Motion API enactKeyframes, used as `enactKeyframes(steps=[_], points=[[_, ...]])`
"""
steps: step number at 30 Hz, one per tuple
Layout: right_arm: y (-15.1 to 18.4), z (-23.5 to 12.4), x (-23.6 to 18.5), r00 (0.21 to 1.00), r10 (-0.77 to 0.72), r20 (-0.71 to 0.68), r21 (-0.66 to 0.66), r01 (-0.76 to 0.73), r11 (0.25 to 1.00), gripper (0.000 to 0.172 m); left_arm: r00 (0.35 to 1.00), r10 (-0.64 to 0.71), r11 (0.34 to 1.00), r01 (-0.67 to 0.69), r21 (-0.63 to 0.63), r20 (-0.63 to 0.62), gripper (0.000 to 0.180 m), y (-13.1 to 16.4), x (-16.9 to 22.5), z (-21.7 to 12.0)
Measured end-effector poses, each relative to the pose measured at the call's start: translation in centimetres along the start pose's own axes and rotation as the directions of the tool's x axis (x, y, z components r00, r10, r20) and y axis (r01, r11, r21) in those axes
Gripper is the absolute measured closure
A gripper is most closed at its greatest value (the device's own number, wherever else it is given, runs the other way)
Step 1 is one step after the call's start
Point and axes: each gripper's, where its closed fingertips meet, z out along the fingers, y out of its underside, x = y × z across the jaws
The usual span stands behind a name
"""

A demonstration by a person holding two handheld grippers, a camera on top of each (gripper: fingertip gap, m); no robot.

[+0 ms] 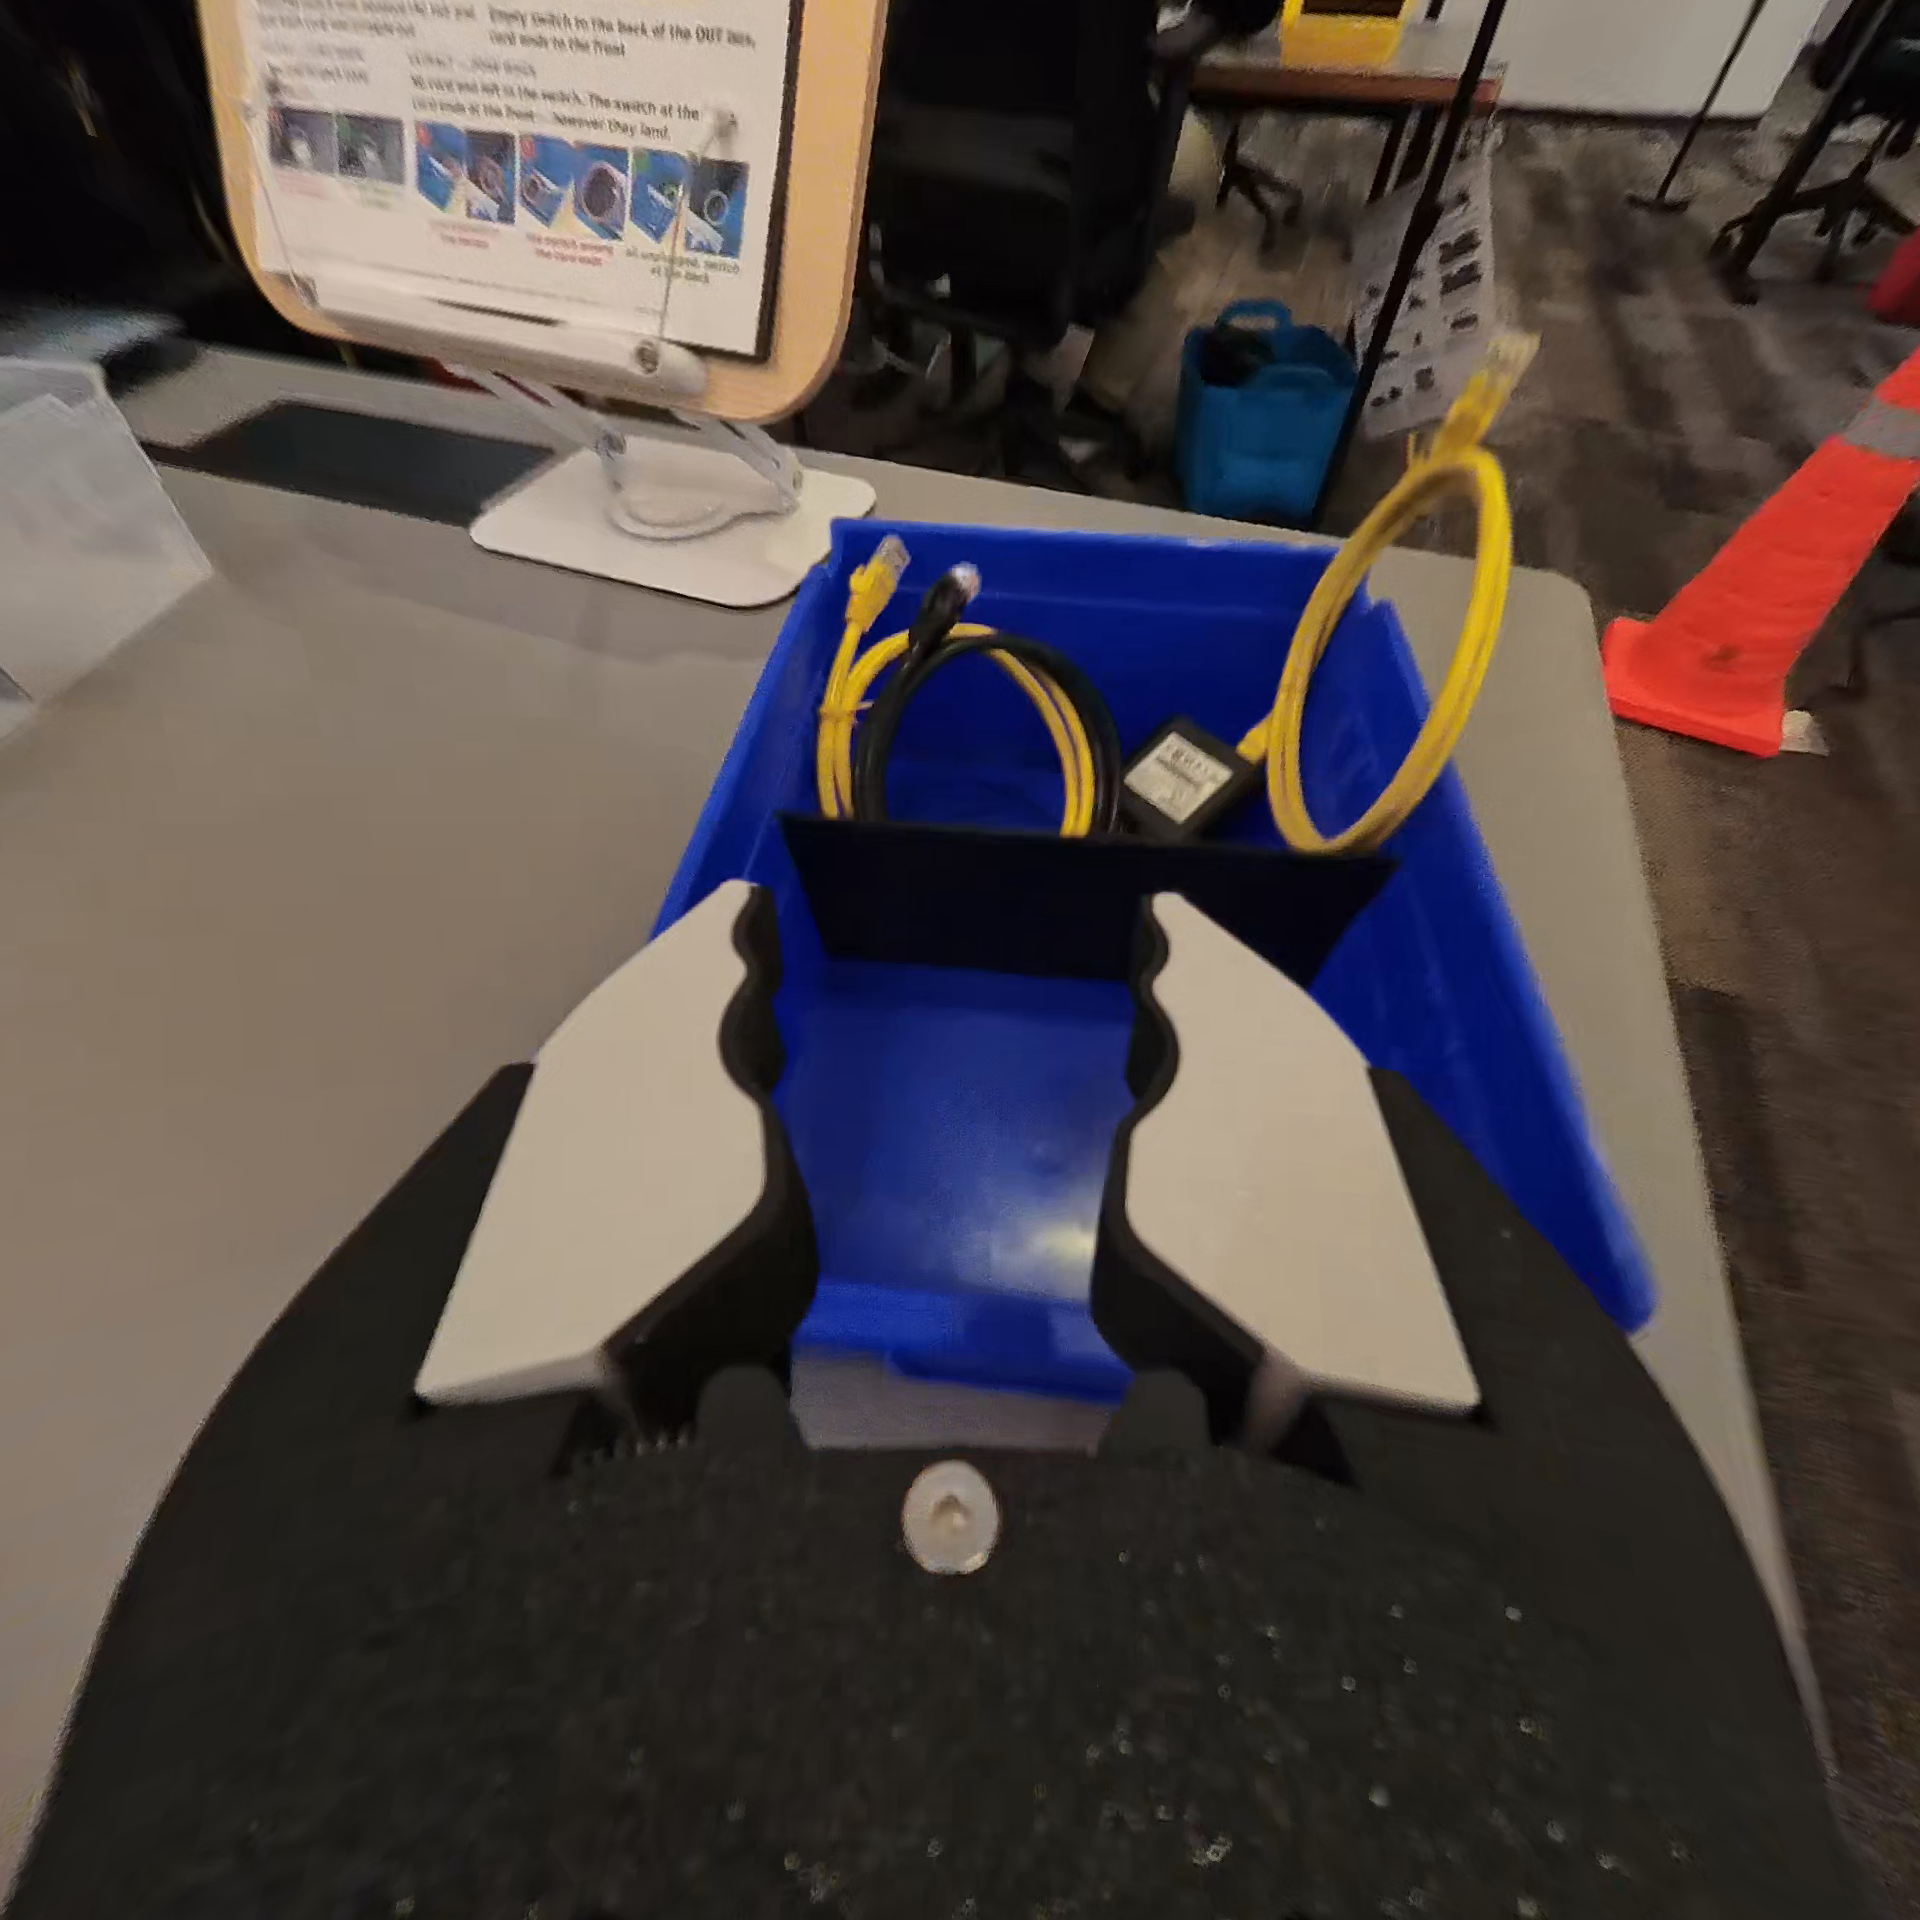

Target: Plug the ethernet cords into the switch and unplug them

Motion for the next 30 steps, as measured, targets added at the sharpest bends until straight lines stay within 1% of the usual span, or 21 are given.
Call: enactKeyframes(steps=[2,3,4,6,7,10,13,17,21,25,28,30], points=[[2.6,-1.3,0.2,0.999,0.021,-0.050,0.059,-0.018,0.998,0.114,0.996,-0.037,0.999,0.039,-0.025,0.083,0.121,0.7,-2.6,-0.4],[3.9,-2.0,0.6,0.996,0.037,-0.084,0.080,-0.030,0.996,0.117,0.994,-0.063,0.997,0.067,-0.037,0.089,0.120,1.2,-3.3,-0.5],[5.0,-2.5,0.6,0.995,0.043,-0.087,0.086,-0.036,0.996,0.117,0.992,-0.093,0.994,0.098,-0.054,0.088,0.116,1.6,-3.6,-0.5],[6.8,-3.1,1.4,0.990,0.025,-0.140,0.044,-0.019,0.999,0.117,0.986,-0.141,0.986,0.148,-0.081,0.085,0.113,2.2,-4.0,-0.4],[7.1,-3.2,1.8,0.988,0.020,-0.154,0.040,-0.014,0.999,0.118,0.985,-0.146,0.985,0.153,-0.080,0.087,0.113,2.3,-4.0,-0.4],[7.2,-3.0,1.3,0.991,0.099,-0.094,0.057,-0.094,0.994,0.119,0.991,-0.096,0.993,0.103,-0.063,0.097,0.113,1.7,-3.7,-0.4],[7.9,-3.1,1.7,0.991,0.071,-0.112,0.037,-0.067,0.997,0.119,0.995,-0.045,0.997,0.050,-0.054,0.088,0.118,1.4,-2.8,-0.4],[7.8,-3.4,2.2,0.990,0.062,-0.128,0.048,-0.056,0.997,0.119,0.998,-0.037,0.997,0.040,-0.063,0.053,0.117,1.8,-1.5,-0.1],[7.9,-3.5,2.0,0.990,0.032,-0.136,0.034,-0.028,0.999,0.118,0.999,0.005,0.996,0.000,-0.091,0.053,0.115,2.3,-0.8,0.1],[7.5,-3.6,1.8,0.991,0.035,-0.130,0.048,-0.029,0.998,0.118,0.999,0.011,0.991,-0.006,-0.132,0.038,0.118,3.2,0.1,0.5],[7.5,-3.6,1.5,0.992,0.025,-0.121,0.043,-0.020,0.999,0.117,0.999,0.035,0.985,-0.034,-0.170,0.001,0.121,4.0,1.9,1.0],[7.5,-3.4,1.0,0.995,0.018,-0.096,0.043,-0.014,0.999,0.116,0.997,0.045,0.985,-0.054,-0.167,-0.057,0.120,3.9,4.8,1.5]])
